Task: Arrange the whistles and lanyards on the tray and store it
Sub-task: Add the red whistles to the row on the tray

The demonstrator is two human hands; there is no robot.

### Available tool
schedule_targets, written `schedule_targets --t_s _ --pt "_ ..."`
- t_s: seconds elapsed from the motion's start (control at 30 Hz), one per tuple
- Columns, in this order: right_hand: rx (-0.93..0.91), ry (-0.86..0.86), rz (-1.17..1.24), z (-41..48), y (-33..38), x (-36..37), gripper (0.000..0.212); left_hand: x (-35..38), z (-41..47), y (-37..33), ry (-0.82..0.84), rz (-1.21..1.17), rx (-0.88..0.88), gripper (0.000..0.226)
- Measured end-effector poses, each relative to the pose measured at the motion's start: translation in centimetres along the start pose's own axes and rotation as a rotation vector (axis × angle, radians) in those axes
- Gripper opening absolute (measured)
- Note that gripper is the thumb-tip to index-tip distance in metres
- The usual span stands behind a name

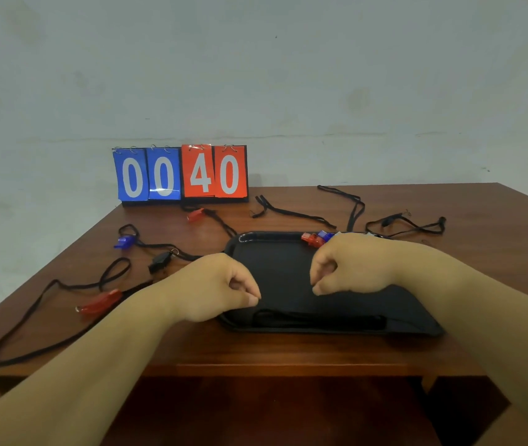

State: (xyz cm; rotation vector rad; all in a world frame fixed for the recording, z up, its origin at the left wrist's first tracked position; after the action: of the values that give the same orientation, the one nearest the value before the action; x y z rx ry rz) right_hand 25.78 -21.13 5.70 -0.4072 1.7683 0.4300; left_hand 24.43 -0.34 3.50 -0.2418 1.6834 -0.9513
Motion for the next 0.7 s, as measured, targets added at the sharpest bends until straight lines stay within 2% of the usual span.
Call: schedule_targets --t_s 0.2,0.5,0.7 --pt "-0.046 -0.113 -0.015 3.0 3.2 -1.6 0.021 -3.2 -1.6 2.2 -0.187 0.017 -0.062 0.015" --pt "-0.182 -0.254 0.014 11.0 11.1 -3.6 0.025 -11.4 -6.9 9.3 -0.49 -0.004 -0.267 0.031" --pt "-0.305 -0.254 -0.062 15.6 16.9 -3.1 0.039 -13.7 -12.0 13.2 -0.637 0.007 -0.255 0.031"
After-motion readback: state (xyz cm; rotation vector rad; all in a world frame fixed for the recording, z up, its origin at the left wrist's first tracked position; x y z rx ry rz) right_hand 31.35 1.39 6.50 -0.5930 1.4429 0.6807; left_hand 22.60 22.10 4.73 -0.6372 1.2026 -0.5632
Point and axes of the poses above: each hand's wrist, its own z-axis towards the middle knuckle, its own x-axis out of the palm, y = z × x, the point moved 7 cm from there along z, towards the middle knuckle, and after that the axes turned 13 degrees about -z, right-handed, at the moved point
